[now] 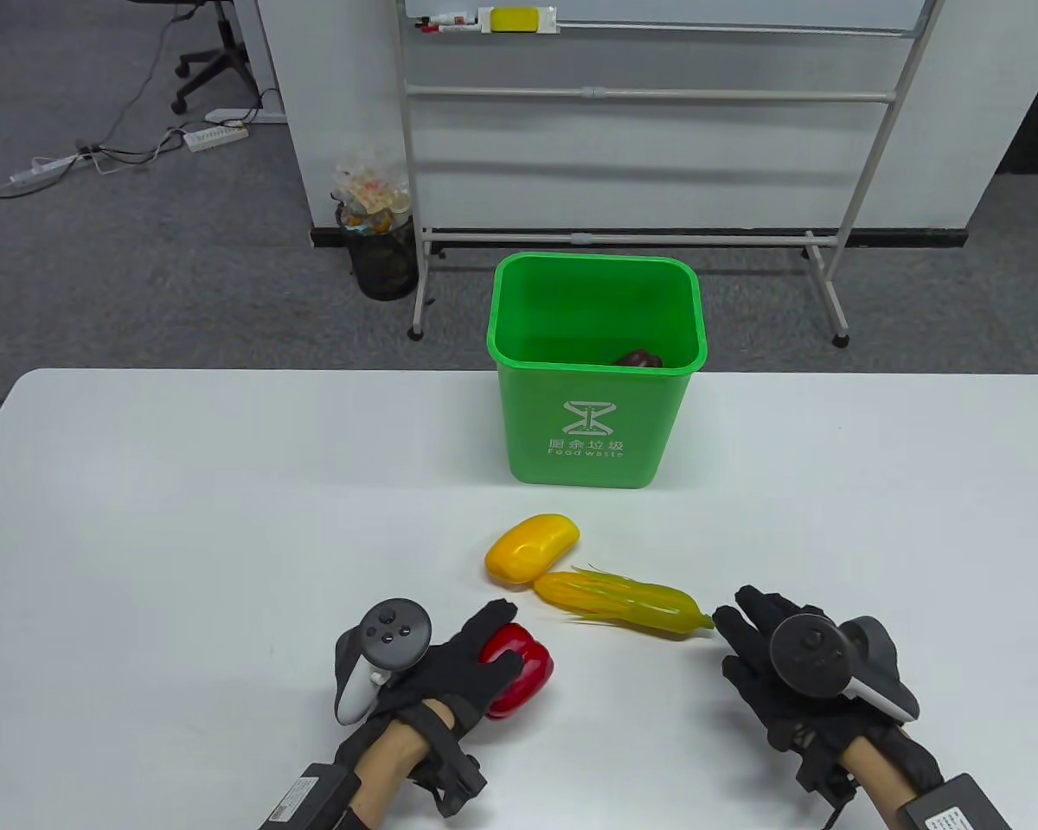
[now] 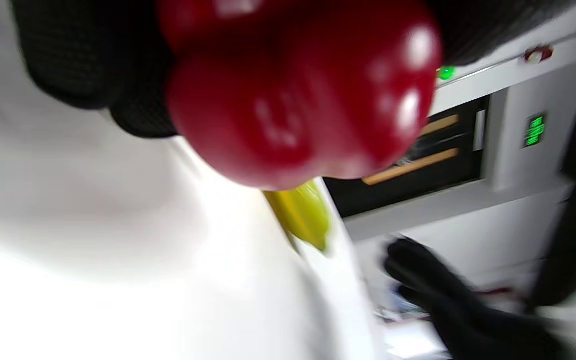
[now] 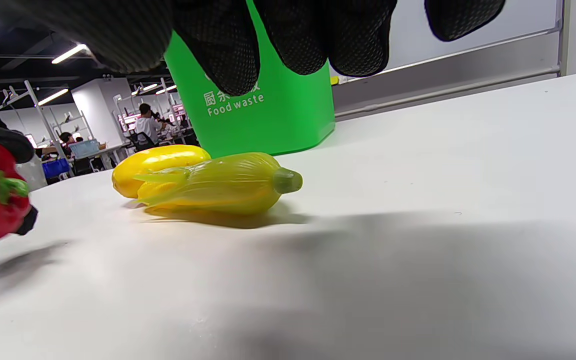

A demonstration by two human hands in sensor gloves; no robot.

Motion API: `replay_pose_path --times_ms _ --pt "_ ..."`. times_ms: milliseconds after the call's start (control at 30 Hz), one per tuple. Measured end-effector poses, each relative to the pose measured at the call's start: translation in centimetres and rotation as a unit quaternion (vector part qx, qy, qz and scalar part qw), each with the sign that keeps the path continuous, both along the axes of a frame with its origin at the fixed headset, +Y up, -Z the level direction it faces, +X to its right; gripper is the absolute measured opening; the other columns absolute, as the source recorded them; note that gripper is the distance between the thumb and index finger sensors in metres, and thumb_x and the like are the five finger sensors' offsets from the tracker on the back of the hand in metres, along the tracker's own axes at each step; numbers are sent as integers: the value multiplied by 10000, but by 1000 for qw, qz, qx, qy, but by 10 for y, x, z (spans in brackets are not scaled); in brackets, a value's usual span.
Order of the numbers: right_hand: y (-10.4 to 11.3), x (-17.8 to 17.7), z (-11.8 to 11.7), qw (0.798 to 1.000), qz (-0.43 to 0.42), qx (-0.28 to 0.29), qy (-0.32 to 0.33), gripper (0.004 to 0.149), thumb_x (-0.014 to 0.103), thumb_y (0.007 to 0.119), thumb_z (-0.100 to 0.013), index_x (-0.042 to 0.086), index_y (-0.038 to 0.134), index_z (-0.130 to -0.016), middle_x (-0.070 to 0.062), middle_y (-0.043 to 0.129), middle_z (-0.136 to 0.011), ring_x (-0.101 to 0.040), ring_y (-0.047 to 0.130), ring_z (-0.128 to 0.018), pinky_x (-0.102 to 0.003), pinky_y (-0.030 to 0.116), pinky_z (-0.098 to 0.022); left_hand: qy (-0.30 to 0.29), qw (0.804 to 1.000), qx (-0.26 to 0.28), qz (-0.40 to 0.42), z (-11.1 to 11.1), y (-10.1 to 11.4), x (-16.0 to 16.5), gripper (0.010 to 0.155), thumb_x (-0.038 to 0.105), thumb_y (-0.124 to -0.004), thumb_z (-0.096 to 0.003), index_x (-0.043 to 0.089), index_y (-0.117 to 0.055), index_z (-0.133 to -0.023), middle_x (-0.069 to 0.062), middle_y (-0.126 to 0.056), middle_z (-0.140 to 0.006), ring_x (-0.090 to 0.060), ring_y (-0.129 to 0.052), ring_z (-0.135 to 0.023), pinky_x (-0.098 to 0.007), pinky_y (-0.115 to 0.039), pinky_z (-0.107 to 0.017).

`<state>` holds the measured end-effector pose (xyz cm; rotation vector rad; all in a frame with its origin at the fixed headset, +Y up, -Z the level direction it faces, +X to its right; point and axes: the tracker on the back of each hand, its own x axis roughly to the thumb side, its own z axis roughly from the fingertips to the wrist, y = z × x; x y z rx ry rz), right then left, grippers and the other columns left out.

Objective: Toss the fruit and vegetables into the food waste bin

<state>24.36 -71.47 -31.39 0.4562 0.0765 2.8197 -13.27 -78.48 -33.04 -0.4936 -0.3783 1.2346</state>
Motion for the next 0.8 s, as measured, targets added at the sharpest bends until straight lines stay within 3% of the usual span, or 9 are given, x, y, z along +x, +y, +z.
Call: replay_pose_path --times_ms 133,200,267,367,400,467,533,600,800 --pt "-1 -1 -1 1000 2 -8 5 671 480 704 -438 194 627 -1040 -135 507 -1122 -447 588 -1054 -725 450 -716 -131 973 -87 171 9 -2 32 776 640 -629 -503 261 -302 -1097 -348 -538 -1034 -422 -944 -660 -490 -838 -473" --pt "-1 -1 -2 1000 -2 -15 7 670 480 703 -439 195 625 -1040 -131 501 -1125 -448 582 -1056 -725 446 -717 -158 956 -84 233 4 24 53 778 634 -637 -510 265 -297 -1104 -346 -522 -1046 -435 -932 -677 -505 -825 -489" --pt "0 0 -3 1000 -8 -13 7 670 479 703 -439 195 624 -1040 -131 503 -1124 -451 583 -1054 -725 447 -717 -153 948 -43 275 -14 66 68 774 634 -643 -508 263 -319 -1105 -343 -537 -1045 -433 -939 -671 -504 -831 -484" --pt "0 1 -3 1000 -9 -14 4 670 481 701 -440 194 625 -1040 -132 503 -1123 -448 588 -1053 -724 452 -715 -84 933 56 346 -72 175 89 774 647 -616 -505 287 -281 -1101 -285 -507 -1077 -403 -925 -713 -483 -826 -523" --pt "-2 0 -3 1000 -5 -17 4 670 481 701 -440 193 624 -1041 -134 504 -1123 -449 587 -1052 -724 452 -714 -35 936 68 343 -95 206 92 804 649 -598 -497 301 -188 -1096 -292 -435 -1104 -412 -868 -786 -501 -785 -583" --pt "-3 -1 -3 1000 3 -19 6 671 481 701 -440 193 623 -1041 -133 501 -1123 -446 584 -1054 -724 451 -715 21 954 78 289 -134 235 87 977 706 -508 -468 193 152 -974 -282 46 -1078 -565 -438 -990 -668 -476 -715" --pt "-4 -1 -1 1000 9 -19 6 670 481 700 -440 195 623 -1041 -133 499 -1124 -448 584 -1054 -724 451 -715 128 974 63 175 -142 233 76 1003 736 -453 -448 136 184 -939 -298 87 -1045 -556 -346 -1012 -661 -425 -737" --pt "-3 0 -1 1000 8 -20 5 671 482 701 -441 197 620 -1043 -128 499 -1126 -447 582 -1056 -723 452 -716 198 960 131 148 -140 223 70 983 729 -458 -466 85 68 -992 -330 -52 -1063 -542 -492 -965 -643 -540 -686" --pt "-2 1 -2 1000 -8 -24 -1 672 478 703 -440 190 623 -1041 -135 499 -1124 -451 581 -1054 -723 452 -715 201 959 138 146 -127 189 37 897 653 -562 -481 108 -139 -1053 -316 -203 -1087 -560 -526 -934 -669 -541 -656"
